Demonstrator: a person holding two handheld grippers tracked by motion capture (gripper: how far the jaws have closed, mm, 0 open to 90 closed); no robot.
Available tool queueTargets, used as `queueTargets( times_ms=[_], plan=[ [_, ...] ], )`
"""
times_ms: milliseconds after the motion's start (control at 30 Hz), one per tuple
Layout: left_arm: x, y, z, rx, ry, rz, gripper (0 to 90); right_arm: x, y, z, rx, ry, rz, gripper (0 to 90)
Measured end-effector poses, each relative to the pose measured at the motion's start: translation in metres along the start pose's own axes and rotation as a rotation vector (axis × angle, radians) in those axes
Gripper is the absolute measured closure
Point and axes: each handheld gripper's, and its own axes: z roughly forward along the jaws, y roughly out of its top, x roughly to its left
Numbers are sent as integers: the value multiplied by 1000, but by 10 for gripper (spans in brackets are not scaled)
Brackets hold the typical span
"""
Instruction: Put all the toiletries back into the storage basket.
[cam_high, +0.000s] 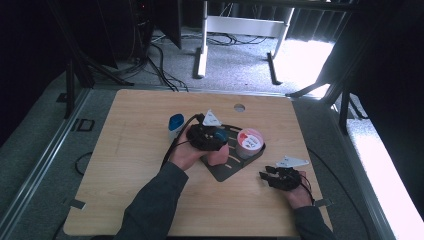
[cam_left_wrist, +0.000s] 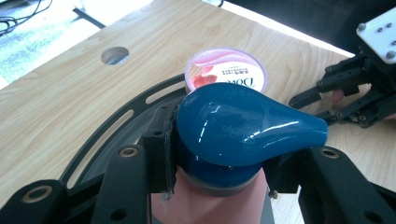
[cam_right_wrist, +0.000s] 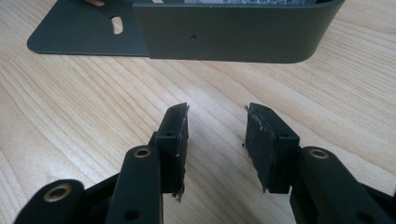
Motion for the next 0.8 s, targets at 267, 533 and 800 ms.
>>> queueTargets(
  times_ms=[267,533,800],
  plan=[
    [2,2,8,-1,25,-10,527,0,0,0,1,-1,0,586],
    [4,6,12,0,55,-17,528,0,0,0,2,-1,-2,585],
    [7,11,17,-6,72,-15,528,0,0,0,2,-1,-1,585]
  ],
)
